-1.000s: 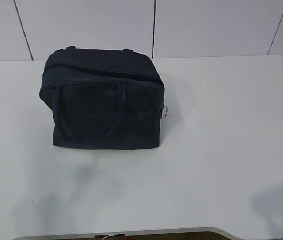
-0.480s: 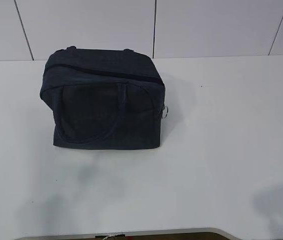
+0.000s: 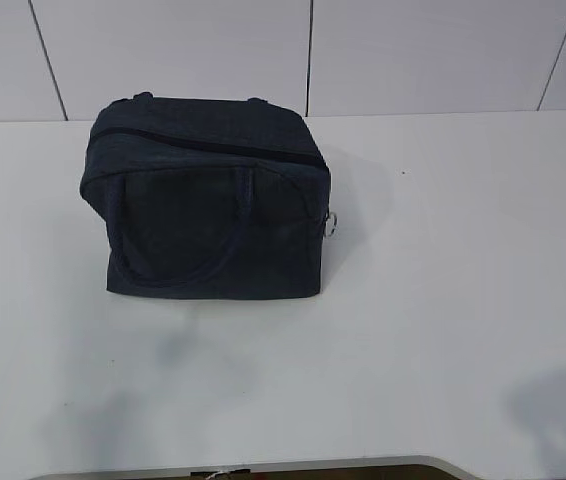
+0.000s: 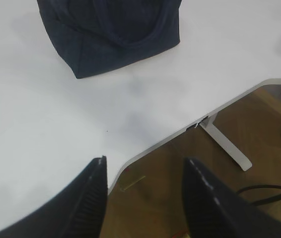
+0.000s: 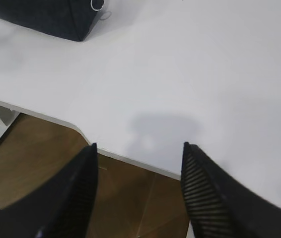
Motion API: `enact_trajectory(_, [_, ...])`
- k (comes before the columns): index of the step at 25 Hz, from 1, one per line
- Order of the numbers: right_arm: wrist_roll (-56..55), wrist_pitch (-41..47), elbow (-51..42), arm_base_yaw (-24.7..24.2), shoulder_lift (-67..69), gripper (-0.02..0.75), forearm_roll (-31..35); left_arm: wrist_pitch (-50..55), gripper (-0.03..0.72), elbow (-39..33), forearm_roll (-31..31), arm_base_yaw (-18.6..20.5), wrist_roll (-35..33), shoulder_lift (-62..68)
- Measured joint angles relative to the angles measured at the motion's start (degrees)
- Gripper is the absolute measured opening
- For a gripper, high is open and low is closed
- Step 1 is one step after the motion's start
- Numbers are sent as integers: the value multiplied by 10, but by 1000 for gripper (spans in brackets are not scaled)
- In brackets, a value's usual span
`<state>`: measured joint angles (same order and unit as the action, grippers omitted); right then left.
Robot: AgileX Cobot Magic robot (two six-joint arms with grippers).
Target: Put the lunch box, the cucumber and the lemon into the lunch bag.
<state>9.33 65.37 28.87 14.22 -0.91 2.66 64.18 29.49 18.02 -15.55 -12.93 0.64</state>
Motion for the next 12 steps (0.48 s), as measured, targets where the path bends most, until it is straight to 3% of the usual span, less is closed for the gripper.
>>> enact_trajectory(12, [0, 0, -1, 0, 0, 438, 0, 0, 332, 0, 1, 8, 0, 0])
